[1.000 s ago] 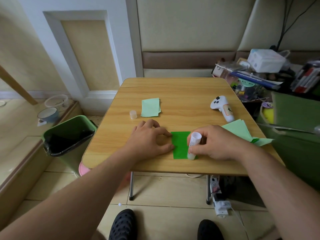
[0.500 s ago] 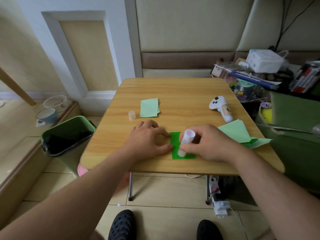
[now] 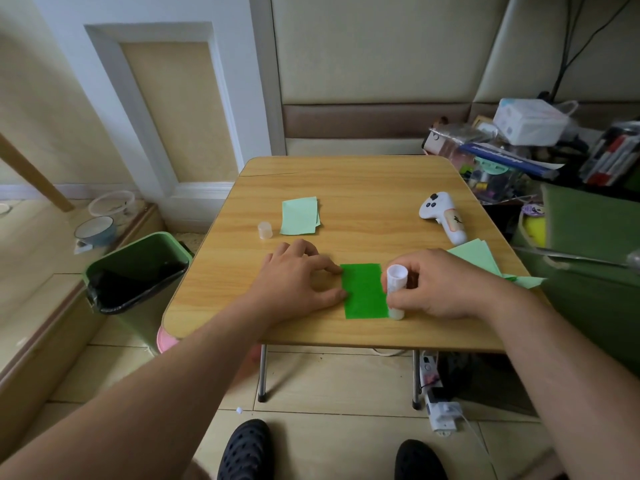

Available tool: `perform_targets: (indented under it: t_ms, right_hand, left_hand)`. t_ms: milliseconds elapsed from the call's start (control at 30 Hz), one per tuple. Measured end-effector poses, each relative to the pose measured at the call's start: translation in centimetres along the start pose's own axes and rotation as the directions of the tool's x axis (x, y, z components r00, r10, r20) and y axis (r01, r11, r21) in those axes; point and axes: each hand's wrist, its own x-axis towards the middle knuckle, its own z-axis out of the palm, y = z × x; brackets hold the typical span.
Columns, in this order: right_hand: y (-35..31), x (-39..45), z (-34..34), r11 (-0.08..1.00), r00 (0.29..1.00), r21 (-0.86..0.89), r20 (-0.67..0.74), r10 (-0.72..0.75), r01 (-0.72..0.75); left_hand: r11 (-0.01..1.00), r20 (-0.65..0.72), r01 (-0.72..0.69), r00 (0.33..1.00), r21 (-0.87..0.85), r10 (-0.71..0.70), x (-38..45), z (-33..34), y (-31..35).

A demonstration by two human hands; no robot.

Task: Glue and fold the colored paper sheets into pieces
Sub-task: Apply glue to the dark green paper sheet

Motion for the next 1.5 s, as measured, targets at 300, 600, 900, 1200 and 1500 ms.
perform_targets:
  t_ms: [300, 600, 900, 1200, 1500]
  right_hand:
    - [0.1, 0.5, 0.4, 0.986, 0.998, 0.164, -0.052, -0.033, 0.041]
    - [1.1, 2.1, 1.2, 0.993, 0.978, 0.112, -0.198, 0.067, -0.045]
    - [1.0, 1.9, 1.6, 0.992, 0.969, 0.124, -0.242, 0.040, -0.009]
    - [0.7, 0.4, 0.5, 0.981, 0.997, 0.187, 0.070, 0.044, -0.057]
    - [0.5, 1.2, 1.0, 0.978, 0.961, 0.203, -0.278, 0.004, 0.055]
  left_hand:
    - [1.000, -0.004, 0.000, 1.000, -0.008, -0.001, 0.1, 0.0, 0.0]
    - [1.000, 0.000, -0.002, 1.000, -0.009, 0.002, 0.0, 0.1, -0.2]
    - [1.000, -0.004, -0.004, 1.000, -0.017, 0.004, 0.1, 0.0, -0.2]
    - [1.000, 0.006, -0.010, 1.000, -0.005, 0.010, 0.1, -0.2, 0.1]
    - [1.000, 0.002, -0.004, 1.000, 0.000, 0.004, 0.1, 0.0, -0.2]
